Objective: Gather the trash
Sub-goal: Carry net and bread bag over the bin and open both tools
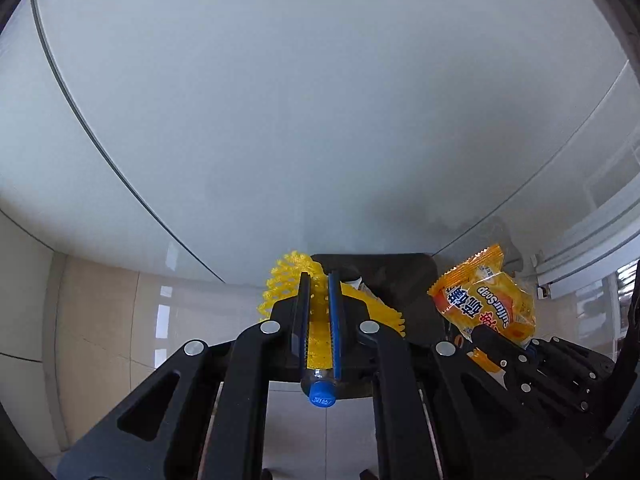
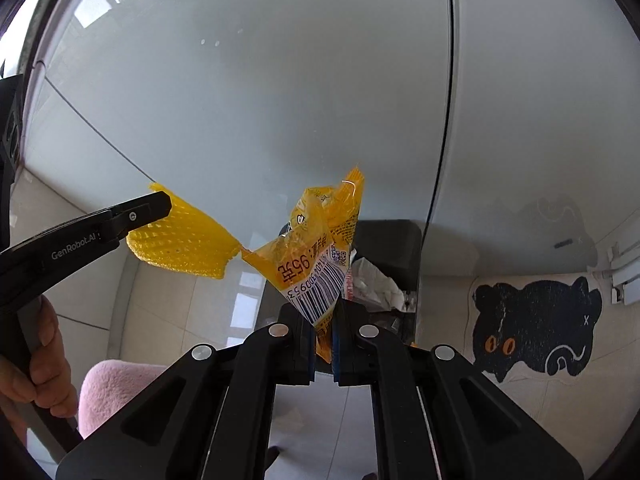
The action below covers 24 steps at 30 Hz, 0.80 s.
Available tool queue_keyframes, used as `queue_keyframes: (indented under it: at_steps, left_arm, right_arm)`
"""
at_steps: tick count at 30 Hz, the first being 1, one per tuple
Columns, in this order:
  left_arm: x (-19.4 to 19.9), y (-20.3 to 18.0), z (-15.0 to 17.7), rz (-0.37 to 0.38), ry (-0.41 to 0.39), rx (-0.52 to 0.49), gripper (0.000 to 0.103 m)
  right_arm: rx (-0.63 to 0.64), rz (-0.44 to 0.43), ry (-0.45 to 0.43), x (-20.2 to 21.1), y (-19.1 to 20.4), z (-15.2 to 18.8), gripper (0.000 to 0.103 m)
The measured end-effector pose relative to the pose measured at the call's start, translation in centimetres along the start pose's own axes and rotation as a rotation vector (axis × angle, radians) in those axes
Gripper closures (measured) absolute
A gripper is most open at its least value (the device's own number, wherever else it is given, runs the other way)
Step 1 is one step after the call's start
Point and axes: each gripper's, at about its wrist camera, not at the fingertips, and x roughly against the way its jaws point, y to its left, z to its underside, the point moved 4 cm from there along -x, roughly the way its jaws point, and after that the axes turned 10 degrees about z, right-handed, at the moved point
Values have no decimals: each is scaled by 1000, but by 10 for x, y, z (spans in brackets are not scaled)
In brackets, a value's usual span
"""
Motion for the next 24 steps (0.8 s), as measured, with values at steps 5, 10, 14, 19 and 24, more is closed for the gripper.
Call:
queue_keyframes:
  at_steps: [5, 10, 14, 19, 24]
  left_arm:
    - [-37, 4, 11, 5, 28, 1, 95]
    - [-59, 3, 13, 20, 34, -5, 89]
    - [-61, 5, 11, 17, 13, -5, 70]
    - [-54, 4, 0, 9, -31, -16, 53]
    - [-35, -5, -10, 14, -87, -44, 29]
  right_arm:
    - [27, 47, 34, -41, 1, 15, 95]
    - [7, 69, 53, -65, -3, 15, 92]
    - [-5, 81, 44, -69, -5, 11, 86]
    - [-25, 100, -18, -62, -11, 4, 38]
    - [-7, 101, -44, -52, -8, -1, 14]
